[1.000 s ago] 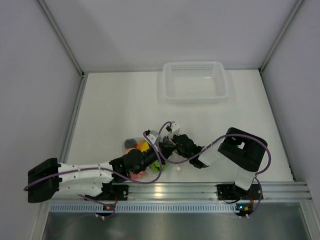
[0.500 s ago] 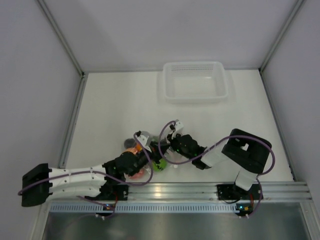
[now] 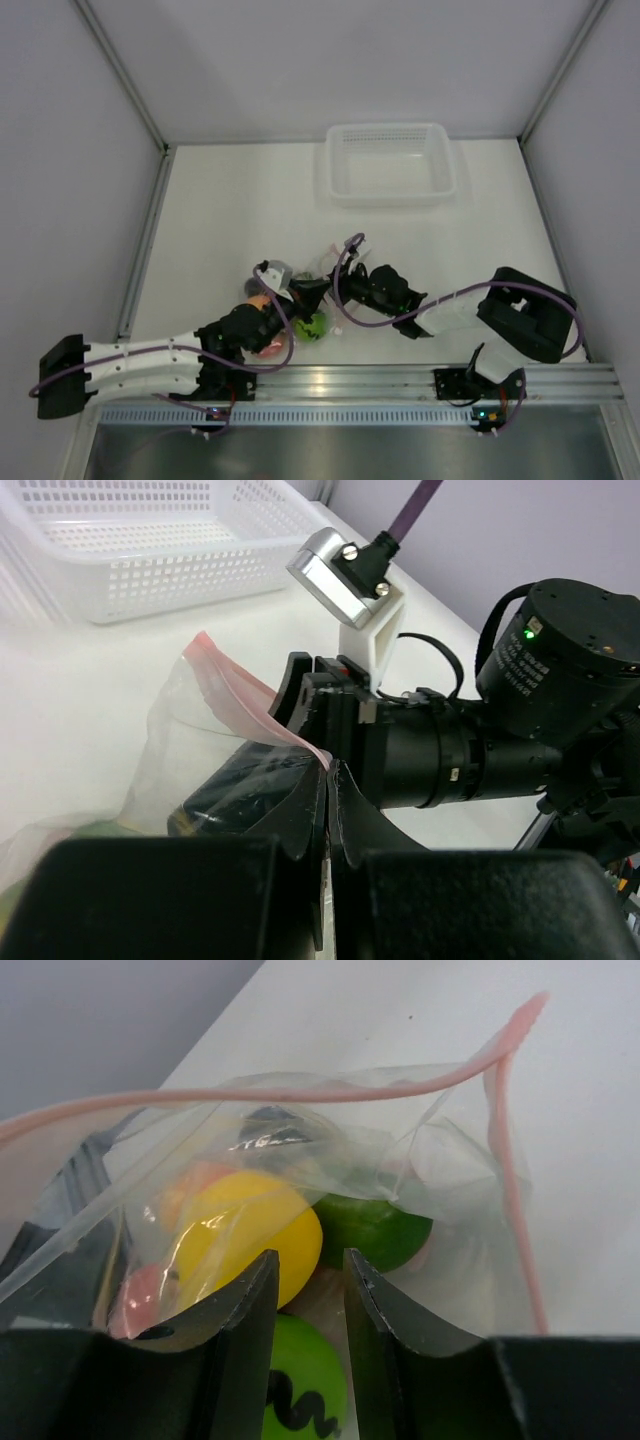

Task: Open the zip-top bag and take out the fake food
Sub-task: Adjust the zipper food storage bag at the center of the board.

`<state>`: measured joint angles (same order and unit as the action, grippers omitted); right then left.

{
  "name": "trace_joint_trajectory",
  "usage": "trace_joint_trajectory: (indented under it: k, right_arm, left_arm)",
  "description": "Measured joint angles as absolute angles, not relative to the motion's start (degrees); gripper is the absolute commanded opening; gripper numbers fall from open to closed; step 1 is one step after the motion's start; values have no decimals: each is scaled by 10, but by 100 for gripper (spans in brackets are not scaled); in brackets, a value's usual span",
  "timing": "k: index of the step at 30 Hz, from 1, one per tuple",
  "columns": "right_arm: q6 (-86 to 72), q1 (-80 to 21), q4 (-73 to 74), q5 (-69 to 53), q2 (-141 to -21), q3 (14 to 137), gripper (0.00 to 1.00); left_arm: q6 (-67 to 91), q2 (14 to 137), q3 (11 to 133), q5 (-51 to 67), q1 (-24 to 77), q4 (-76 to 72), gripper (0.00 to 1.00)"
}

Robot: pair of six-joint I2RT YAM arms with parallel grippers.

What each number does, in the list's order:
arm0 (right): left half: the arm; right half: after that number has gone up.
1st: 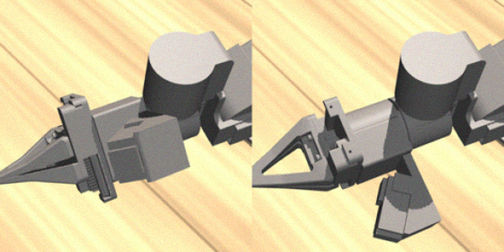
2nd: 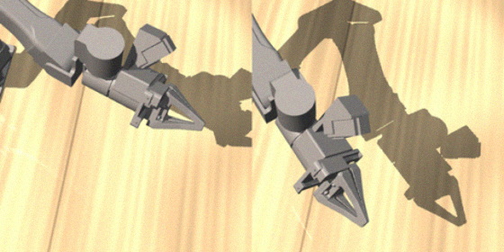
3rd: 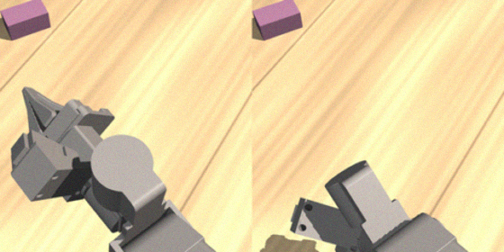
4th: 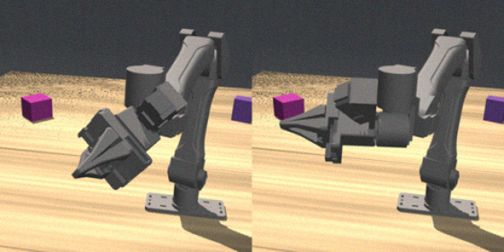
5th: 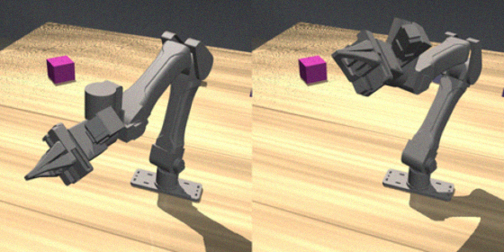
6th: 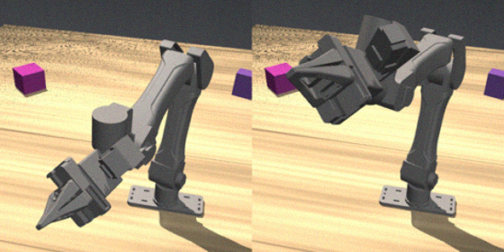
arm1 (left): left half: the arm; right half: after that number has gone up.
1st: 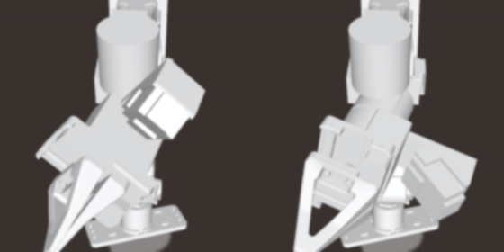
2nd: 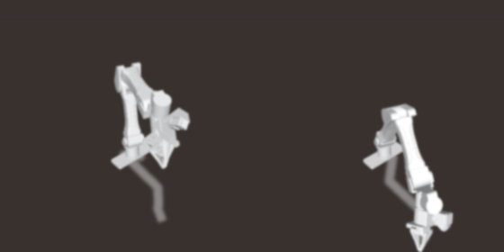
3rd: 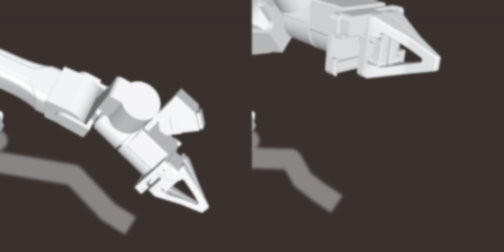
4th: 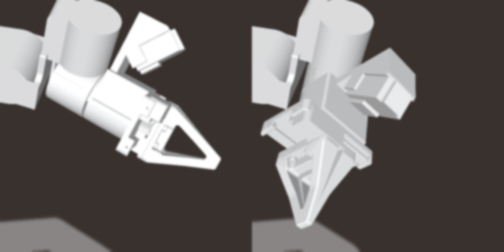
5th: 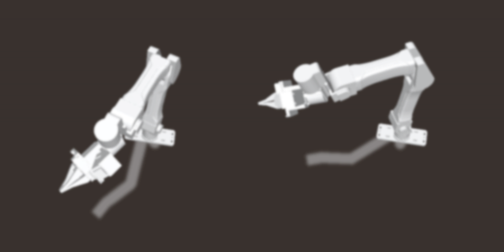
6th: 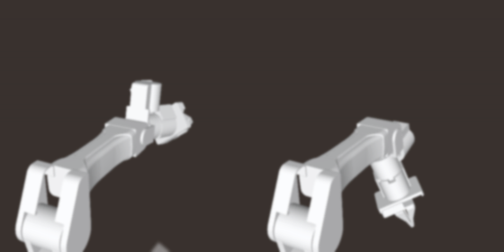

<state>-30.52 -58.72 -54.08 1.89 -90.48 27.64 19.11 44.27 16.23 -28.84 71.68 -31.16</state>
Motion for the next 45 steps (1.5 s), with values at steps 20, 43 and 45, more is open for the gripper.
trace_joint_trajectory:
  k: [20,43,45]
  right_arm:
    - [-438,-572,-424,-177,-814,230,35]
    - [-521,-565,-324,-34,-705,230,26]
    - [-521,-559,-295,-14,-696,238,25]
  left_arm:
    - [176,468,163,-249,721,-313,0]
    - [138,633,308,-263,701,-329,0]
    - [136,652,326,-263,695,-326,0]
